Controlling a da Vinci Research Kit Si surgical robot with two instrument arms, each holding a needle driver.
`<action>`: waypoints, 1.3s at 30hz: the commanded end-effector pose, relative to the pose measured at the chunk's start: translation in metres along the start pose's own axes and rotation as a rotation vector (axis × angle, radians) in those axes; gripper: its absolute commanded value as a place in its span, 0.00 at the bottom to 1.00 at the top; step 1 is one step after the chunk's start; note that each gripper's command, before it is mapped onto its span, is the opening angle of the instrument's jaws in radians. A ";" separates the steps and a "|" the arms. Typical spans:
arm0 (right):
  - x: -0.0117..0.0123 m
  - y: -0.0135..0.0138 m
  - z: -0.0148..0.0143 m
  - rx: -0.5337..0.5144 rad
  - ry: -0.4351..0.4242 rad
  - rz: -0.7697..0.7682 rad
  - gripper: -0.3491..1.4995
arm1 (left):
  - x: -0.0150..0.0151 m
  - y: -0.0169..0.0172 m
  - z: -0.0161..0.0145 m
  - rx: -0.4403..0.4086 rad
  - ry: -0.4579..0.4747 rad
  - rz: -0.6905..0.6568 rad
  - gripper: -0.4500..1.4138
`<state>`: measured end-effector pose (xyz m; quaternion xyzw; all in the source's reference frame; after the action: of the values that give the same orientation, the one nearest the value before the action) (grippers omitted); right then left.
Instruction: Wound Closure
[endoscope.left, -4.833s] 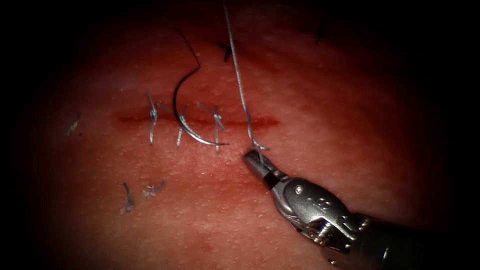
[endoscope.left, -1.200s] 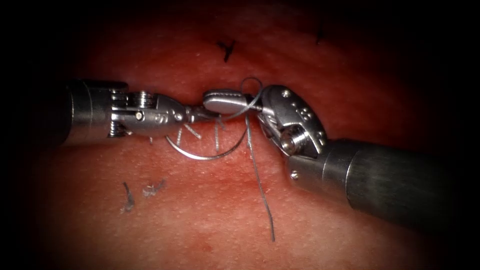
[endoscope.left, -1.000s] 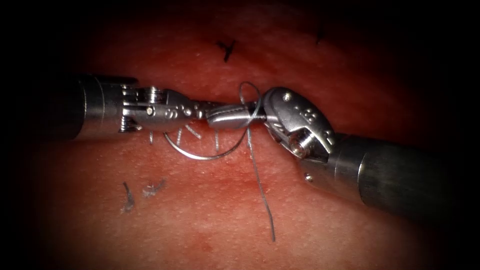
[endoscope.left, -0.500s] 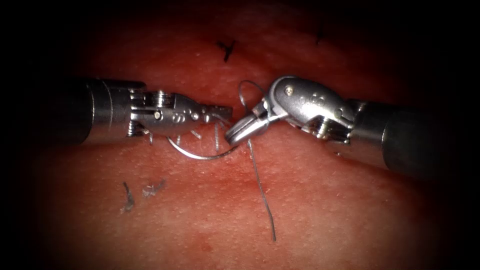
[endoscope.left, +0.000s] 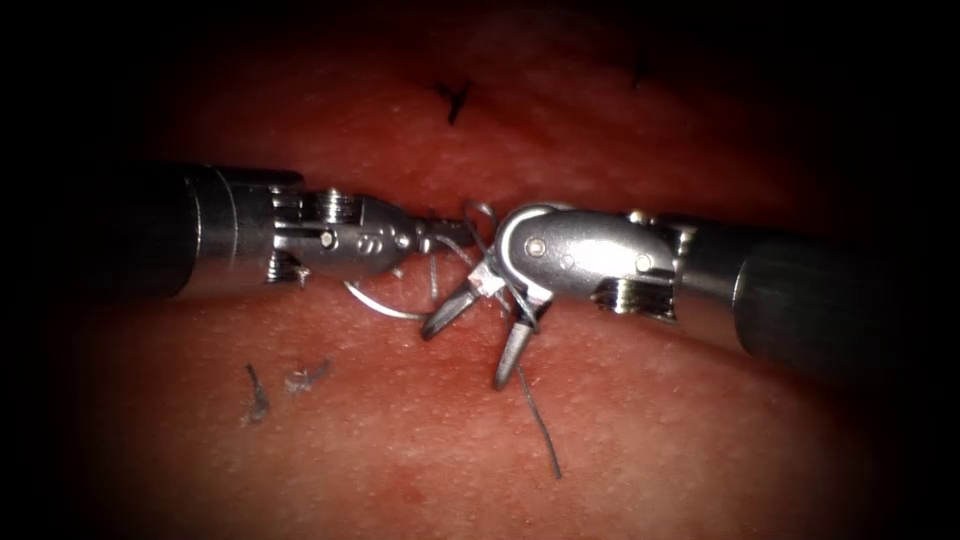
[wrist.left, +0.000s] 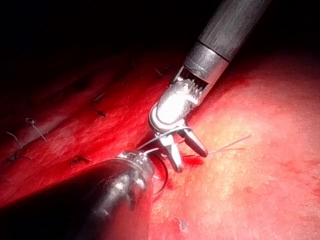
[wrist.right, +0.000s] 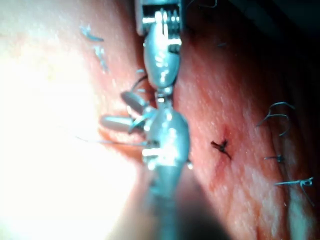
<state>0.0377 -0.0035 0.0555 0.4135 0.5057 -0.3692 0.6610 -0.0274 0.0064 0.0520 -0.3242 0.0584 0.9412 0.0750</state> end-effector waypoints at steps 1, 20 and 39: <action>-0.0002 0.0013 -0.0009 0.012 -0.013 -0.011 0.61 | 0.0004 -0.0004 0.0008 0.002 0.002 0.000 0.00; -0.0023 -0.0021 0.0009 0.143 -0.184 -0.059 0.58 | 0.0000 0.0001 0.0002 -0.005 0.011 0.006 0.00; -0.0044 -0.0017 0.0017 0.113 -0.178 0.006 0.00 | 0.0018 0.0051 -0.0030 -0.009 0.015 0.022 0.00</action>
<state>0.0351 -0.0058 0.0596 0.4189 0.4248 -0.4255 0.6804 -0.0274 0.0000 0.0481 -0.3303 0.0566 0.9401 0.0623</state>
